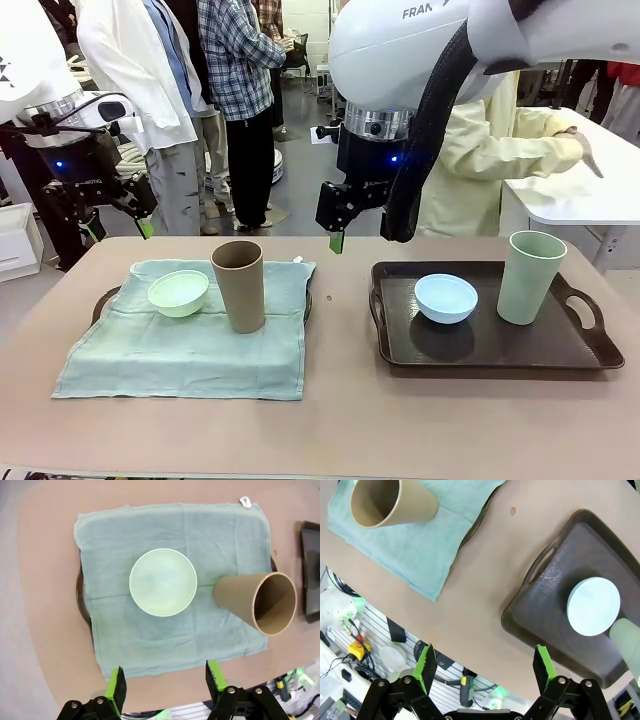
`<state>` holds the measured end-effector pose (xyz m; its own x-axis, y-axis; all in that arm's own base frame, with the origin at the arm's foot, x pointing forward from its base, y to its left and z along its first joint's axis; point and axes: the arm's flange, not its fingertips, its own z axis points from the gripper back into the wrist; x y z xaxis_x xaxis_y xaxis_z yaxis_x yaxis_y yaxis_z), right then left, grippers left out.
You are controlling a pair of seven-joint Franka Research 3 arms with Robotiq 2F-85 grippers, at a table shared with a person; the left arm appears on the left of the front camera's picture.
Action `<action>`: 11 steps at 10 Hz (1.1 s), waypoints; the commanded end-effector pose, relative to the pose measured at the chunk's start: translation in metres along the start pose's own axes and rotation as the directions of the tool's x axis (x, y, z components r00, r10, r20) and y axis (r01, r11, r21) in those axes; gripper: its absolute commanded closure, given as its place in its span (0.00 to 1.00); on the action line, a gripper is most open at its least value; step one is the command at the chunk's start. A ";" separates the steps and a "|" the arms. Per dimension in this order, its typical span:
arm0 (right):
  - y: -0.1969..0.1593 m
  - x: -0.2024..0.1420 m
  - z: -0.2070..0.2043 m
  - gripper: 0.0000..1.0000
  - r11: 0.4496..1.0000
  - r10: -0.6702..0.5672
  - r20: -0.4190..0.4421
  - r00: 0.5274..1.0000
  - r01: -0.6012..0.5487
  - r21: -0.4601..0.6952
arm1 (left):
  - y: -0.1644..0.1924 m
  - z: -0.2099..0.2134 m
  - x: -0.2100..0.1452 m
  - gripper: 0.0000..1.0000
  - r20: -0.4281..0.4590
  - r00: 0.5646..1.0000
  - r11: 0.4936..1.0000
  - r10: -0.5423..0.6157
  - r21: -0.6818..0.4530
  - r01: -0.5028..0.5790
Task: Set up a tray with a mat and arrange the tableware.
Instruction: Pick up the Picnic Bowl and Reusable plastic cup from the Handle tray in front of the human's position and hold them in the air.
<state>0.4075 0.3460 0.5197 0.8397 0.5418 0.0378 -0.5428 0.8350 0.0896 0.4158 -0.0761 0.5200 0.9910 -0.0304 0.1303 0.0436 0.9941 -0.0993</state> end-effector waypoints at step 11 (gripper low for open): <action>-0.207 -0.179 0.045 0.00 0.861 -0.376 0.234 0.896 0.246 0.444 | 0.069 0.015 -0.011 0.16 -0.040 0.992 0.830 -0.122 -0.552 0.080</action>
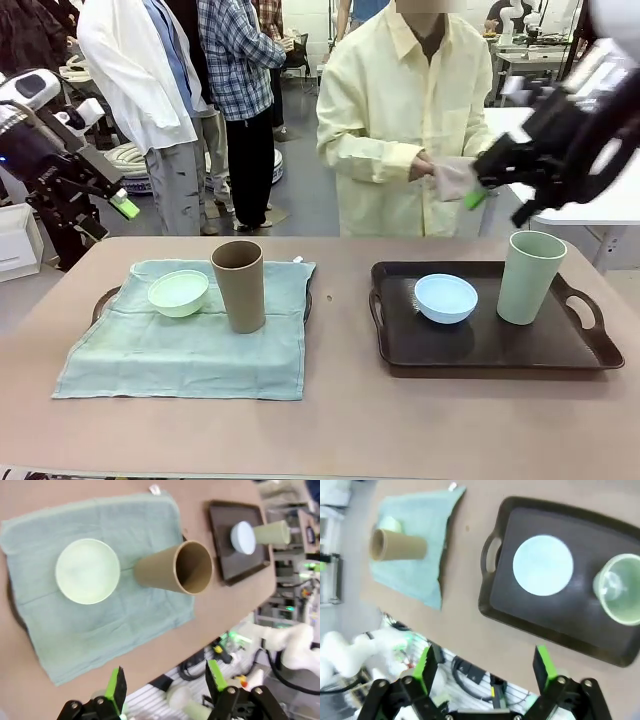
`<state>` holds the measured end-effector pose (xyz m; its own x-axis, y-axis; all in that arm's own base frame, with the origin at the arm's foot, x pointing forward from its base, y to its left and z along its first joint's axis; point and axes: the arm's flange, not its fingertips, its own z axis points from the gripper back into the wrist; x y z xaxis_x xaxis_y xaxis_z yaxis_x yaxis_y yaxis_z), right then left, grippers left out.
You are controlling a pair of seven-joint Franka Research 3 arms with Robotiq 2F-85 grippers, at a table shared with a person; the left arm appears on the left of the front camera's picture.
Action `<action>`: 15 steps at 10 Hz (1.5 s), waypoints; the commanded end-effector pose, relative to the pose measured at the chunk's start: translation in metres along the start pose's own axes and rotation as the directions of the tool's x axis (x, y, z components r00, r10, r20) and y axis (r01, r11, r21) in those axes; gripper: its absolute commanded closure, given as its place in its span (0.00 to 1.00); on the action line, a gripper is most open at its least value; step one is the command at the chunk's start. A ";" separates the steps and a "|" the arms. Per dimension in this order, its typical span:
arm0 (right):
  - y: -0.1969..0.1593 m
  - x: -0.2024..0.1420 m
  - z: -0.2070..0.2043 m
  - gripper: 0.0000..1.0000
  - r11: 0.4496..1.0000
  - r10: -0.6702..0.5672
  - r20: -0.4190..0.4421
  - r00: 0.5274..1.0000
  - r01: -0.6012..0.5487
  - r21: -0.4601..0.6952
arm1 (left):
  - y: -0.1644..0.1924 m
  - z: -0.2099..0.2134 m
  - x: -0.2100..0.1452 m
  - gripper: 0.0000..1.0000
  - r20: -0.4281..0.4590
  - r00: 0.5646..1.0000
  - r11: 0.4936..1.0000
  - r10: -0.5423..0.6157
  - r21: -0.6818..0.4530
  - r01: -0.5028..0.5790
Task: Set up a tray with a mat and arrange the tableware.
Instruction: Pick up the Picnic Bowl and Reusable plastic cup from the Handle tray in front of the human's position and hold them in the air.
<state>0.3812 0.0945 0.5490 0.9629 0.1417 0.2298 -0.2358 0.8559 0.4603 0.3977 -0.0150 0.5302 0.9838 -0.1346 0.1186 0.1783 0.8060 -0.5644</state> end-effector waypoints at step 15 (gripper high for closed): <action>-0.230 -0.138 0.111 0.00 0.792 -0.299 0.221 0.928 0.112 0.601 | 0.094 0.052 -0.045 0.16 0.109 0.974 0.886 0.199 -0.446 -0.131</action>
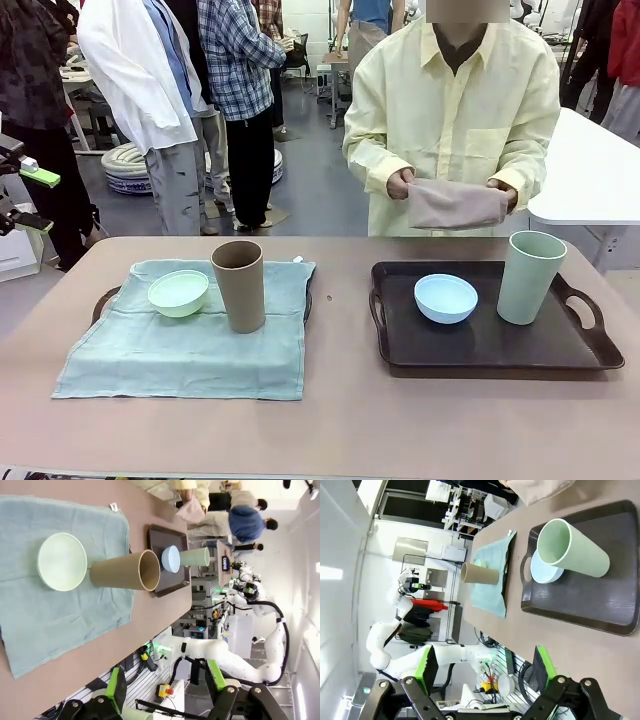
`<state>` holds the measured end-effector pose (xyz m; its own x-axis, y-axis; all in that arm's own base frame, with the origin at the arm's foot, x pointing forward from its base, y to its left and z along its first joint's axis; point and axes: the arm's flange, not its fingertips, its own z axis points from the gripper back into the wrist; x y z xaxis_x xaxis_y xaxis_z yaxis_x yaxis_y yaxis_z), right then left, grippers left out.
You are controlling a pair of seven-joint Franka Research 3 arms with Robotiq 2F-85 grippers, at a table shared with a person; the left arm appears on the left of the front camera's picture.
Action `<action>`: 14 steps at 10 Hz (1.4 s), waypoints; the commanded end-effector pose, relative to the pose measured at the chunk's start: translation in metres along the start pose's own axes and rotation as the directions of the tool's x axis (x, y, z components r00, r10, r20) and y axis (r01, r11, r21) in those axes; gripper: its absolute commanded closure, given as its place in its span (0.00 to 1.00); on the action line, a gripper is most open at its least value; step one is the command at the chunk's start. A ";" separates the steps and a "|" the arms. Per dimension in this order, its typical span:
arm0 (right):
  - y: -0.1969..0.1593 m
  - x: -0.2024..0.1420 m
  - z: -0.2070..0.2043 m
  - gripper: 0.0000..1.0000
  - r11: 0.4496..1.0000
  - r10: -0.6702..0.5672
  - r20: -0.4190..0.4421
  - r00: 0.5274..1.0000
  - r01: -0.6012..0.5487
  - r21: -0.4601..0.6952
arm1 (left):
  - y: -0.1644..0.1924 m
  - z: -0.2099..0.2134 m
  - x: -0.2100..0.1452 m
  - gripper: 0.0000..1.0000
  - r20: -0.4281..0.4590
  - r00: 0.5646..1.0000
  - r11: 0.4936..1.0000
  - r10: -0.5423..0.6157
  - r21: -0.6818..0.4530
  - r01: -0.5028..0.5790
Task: Set up a tray with a mat and arrange the tableware.
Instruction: Pick up the Picnic Bowl and Reusable plastic cup from the Handle tray in front of the human's position and hold them in the air.
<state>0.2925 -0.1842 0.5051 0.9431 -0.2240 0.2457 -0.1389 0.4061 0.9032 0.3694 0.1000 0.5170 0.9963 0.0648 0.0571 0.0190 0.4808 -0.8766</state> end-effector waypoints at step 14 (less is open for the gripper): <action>0.000 0.000 0.000 0.00 1.000 0.000 0.000 1.000 0.000 0.000 | 0.000 0.000 0.000 0.16 0.000 1.000 1.000 0.000 0.000 0.000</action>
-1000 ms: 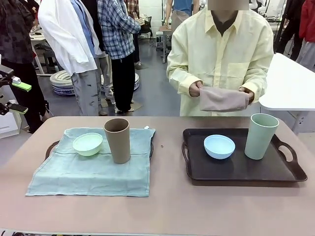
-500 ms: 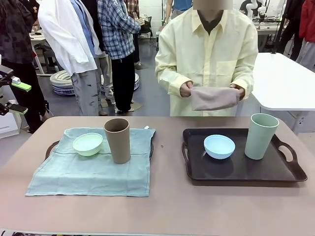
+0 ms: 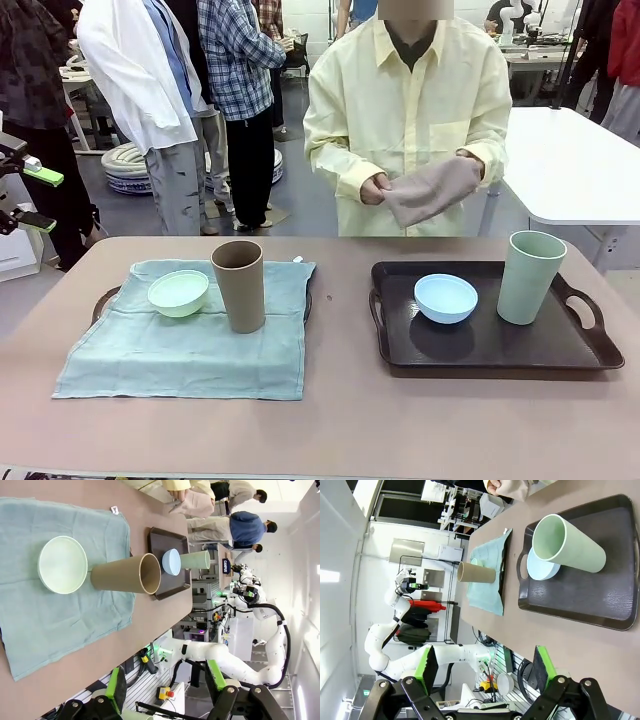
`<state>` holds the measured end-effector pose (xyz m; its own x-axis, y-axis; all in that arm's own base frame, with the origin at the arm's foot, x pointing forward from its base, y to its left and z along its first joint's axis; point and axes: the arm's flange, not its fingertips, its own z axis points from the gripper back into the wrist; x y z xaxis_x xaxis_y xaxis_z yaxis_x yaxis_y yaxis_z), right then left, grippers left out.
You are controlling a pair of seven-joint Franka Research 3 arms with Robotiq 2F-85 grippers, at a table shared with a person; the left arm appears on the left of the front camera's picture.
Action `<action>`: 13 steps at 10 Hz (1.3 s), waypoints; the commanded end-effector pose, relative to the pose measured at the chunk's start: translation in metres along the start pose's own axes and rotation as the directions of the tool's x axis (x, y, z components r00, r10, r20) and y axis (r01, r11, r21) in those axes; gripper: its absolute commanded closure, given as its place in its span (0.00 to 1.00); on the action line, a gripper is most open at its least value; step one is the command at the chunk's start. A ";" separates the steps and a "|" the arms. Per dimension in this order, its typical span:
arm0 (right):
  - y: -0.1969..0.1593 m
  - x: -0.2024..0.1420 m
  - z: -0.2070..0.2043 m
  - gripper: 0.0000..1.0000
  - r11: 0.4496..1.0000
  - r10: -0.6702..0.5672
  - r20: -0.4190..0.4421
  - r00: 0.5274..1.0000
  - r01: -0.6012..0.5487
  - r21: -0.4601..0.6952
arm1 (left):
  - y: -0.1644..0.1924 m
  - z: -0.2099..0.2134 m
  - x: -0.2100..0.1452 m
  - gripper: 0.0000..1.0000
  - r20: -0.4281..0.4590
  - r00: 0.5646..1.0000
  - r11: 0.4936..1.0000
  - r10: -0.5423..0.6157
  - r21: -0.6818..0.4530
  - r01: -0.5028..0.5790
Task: Set up a tray with a mat and arrange the tableware.
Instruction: Pick up the Picnic Bowl and Reusable plastic cup from the Handle tray in front of the human's position and hold them in the air.
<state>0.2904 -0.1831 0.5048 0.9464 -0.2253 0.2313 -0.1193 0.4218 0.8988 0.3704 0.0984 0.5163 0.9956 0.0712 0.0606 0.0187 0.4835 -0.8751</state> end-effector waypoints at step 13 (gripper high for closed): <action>0.026 0.085 0.002 0.00 0.613 0.653 -0.481 0.585 -0.781 -0.118 | -0.177 -0.150 0.035 0.16 -0.088 0.996 0.909 0.031 0.417 0.009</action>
<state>0.3650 -0.1946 0.5596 0.6605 0.5175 0.5440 -0.7360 0.5897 0.3326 0.4036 -0.1027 0.5976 0.9999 -0.0011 0.0152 0.0106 0.7649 -0.6440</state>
